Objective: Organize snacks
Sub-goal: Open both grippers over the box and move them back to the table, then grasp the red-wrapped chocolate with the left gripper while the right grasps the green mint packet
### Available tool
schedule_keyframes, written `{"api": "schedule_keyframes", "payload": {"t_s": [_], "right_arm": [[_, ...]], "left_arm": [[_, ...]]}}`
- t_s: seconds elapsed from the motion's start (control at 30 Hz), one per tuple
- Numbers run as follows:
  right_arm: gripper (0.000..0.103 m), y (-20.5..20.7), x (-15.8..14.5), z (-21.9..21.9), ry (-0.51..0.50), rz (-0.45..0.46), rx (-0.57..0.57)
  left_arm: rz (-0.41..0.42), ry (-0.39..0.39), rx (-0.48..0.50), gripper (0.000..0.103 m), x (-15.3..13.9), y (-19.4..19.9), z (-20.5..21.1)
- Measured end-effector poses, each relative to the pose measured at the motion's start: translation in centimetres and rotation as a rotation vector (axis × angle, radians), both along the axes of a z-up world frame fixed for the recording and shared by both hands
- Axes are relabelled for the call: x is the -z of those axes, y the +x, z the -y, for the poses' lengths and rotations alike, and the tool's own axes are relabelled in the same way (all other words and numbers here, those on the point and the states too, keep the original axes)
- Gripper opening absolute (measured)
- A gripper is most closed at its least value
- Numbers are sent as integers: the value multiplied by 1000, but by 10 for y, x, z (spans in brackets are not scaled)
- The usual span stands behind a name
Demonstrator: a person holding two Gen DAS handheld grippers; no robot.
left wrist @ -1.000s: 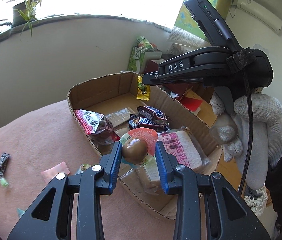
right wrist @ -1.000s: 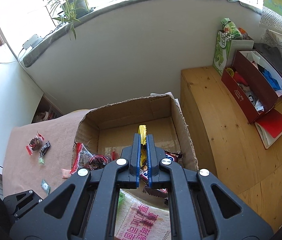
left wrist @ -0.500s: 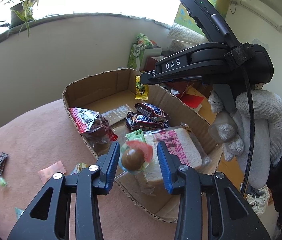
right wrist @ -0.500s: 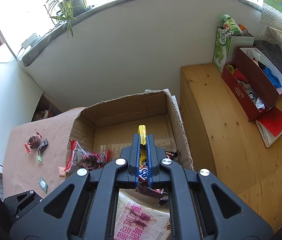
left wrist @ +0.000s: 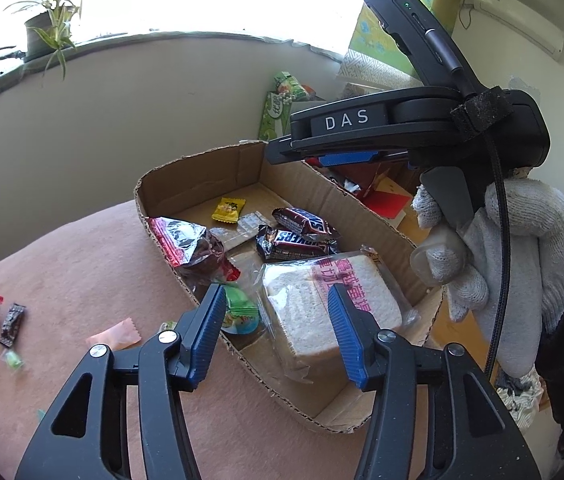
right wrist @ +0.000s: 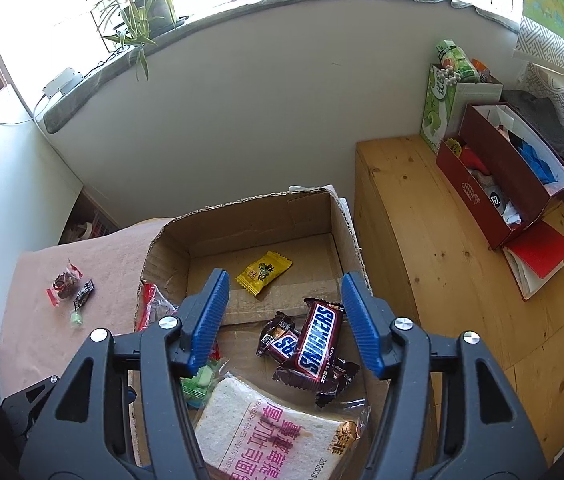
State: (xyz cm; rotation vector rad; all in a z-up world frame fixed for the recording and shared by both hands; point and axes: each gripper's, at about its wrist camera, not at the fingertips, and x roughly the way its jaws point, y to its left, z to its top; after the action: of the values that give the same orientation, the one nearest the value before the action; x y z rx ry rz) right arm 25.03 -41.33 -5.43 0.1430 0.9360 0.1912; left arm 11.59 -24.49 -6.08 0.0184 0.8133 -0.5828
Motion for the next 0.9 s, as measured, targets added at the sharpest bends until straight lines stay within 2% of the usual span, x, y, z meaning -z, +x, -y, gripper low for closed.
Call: {"api": "schedule_keyframes", "payload": {"t_s": [0.4, 0.9], "right_arm": [[61, -23, -18, -26, -5, 32, -51], [61, -65, -32, -119, -22, 68, -246]], "left_arm": [[26, -16, -72, 52, -13, -9, -45], [32, -22, -272, 52, -13, -1, -161]]}}
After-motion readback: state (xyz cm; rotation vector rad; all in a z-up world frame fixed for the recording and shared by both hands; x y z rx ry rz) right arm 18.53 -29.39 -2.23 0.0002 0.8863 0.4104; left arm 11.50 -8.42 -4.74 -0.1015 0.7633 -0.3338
